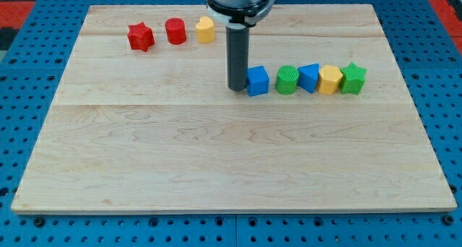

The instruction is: Move the yellow heart towards blue cube

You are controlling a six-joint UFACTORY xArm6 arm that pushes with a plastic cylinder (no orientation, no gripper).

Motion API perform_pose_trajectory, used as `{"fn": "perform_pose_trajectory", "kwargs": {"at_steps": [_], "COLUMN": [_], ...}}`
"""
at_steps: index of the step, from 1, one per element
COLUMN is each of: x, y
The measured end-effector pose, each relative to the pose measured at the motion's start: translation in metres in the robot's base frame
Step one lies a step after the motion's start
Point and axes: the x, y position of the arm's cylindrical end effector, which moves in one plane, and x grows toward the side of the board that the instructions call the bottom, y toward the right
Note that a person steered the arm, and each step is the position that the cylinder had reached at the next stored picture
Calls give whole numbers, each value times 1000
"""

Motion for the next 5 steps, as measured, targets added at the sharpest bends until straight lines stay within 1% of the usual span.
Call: {"fn": "perform_pose_trajectory", "kwargs": {"at_steps": [1,2,3,4,5], "x": [0,-8,-54,-93,-146], "y": [5,-38,-36,-1,6]}}
